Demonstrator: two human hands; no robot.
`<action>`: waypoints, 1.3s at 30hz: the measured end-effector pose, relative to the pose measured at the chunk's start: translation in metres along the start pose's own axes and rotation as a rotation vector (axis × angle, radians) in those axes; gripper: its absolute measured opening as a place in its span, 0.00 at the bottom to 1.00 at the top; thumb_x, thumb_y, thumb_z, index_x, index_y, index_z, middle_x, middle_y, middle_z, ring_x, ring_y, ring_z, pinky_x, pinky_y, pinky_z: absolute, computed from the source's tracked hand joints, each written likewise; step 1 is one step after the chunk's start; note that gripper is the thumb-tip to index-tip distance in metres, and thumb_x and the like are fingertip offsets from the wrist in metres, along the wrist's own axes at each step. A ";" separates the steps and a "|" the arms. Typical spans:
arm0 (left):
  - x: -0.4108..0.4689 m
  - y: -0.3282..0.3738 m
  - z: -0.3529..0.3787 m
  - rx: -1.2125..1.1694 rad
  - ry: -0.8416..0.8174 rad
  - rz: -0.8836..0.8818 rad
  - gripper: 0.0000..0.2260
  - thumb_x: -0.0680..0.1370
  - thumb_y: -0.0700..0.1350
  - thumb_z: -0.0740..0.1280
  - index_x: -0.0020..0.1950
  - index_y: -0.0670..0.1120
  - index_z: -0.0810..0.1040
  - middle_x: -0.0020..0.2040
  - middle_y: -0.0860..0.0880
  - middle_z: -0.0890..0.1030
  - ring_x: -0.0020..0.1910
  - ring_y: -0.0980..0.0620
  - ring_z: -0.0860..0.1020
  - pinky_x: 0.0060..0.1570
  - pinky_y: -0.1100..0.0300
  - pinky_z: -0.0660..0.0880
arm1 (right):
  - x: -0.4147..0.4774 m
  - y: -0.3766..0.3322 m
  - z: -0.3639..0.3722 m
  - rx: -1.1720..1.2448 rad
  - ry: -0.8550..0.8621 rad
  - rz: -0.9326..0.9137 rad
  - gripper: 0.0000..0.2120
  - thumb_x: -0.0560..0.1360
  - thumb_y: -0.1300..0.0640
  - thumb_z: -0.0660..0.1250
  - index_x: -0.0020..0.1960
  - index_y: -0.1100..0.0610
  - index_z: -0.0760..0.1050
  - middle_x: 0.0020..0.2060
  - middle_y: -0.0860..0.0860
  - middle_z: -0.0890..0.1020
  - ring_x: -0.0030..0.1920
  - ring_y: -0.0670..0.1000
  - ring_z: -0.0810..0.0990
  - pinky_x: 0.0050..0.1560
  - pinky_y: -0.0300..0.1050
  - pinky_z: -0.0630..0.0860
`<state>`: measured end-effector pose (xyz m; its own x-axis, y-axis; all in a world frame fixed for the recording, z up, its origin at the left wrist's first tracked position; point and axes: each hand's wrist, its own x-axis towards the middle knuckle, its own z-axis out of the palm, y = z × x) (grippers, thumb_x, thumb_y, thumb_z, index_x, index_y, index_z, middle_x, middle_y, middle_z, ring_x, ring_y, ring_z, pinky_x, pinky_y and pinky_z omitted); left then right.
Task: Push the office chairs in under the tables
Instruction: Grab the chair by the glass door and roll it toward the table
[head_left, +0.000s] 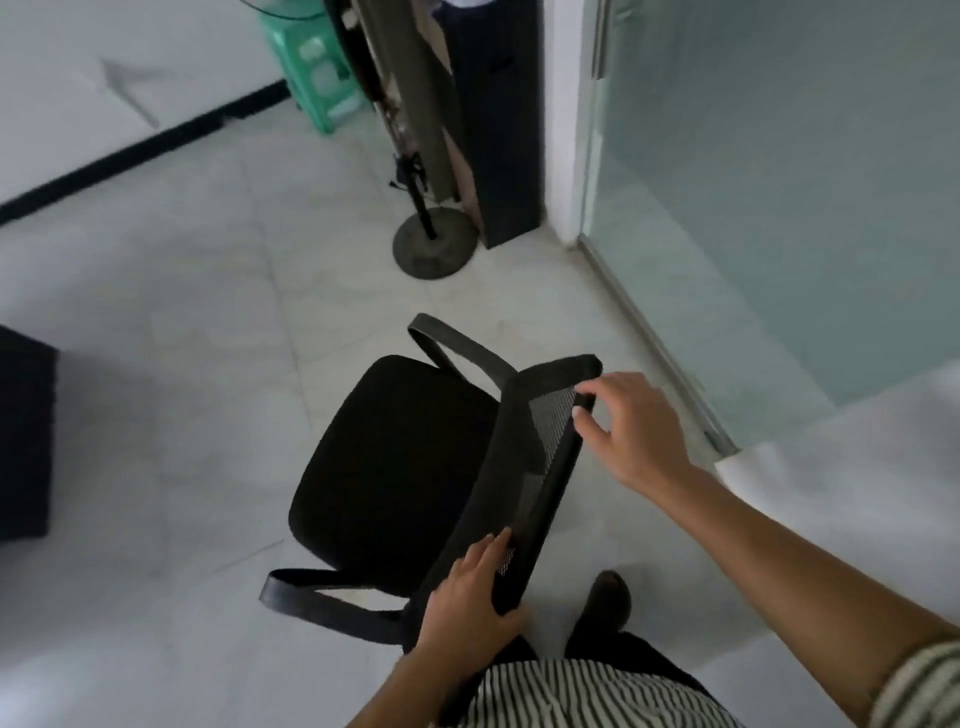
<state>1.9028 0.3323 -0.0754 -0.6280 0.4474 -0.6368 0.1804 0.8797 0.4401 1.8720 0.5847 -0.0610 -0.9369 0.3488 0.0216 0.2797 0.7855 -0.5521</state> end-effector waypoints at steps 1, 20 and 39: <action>-0.008 -0.004 0.004 0.004 0.039 -0.012 0.35 0.71 0.58 0.64 0.73 0.63 0.49 0.75 0.57 0.59 0.70 0.54 0.63 0.66 0.51 0.68 | 0.007 -0.005 0.009 -0.033 -0.037 -0.068 0.13 0.73 0.51 0.66 0.53 0.55 0.80 0.48 0.51 0.83 0.54 0.55 0.78 0.53 0.51 0.73; -0.054 -0.127 -0.020 -0.034 0.764 -0.476 0.22 0.73 0.62 0.55 0.41 0.49 0.81 0.37 0.53 0.82 0.35 0.50 0.80 0.30 0.61 0.68 | 0.026 -0.062 0.102 -0.181 -0.314 -0.428 0.13 0.71 0.47 0.58 0.35 0.49 0.79 0.31 0.44 0.80 0.33 0.45 0.75 0.30 0.36 0.62; 0.028 -0.229 -0.181 -0.109 0.812 -0.698 0.11 0.75 0.50 0.62 0.33 0.50 0.72 0.31 0.53 0.74 0.30 0.52 0.71 0.27 0.60 0.62 | 0.213 -0.211 0.215 -0.334 -0.441 -0.568 0.21 0.74 0.41 0.52 0.45 0.51 0.80 0.45 0.49 0.81 0.47 0.50 0.76 0.52 0.48 0.69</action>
<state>1.7065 0.1146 -0.0793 -0.8881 -0.4245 -0.1761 -0.4559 0.8620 0.2217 1.5682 0.3837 -0.1193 -0.9324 -0.3307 -0.1458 -0.2831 0.9190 -0.2745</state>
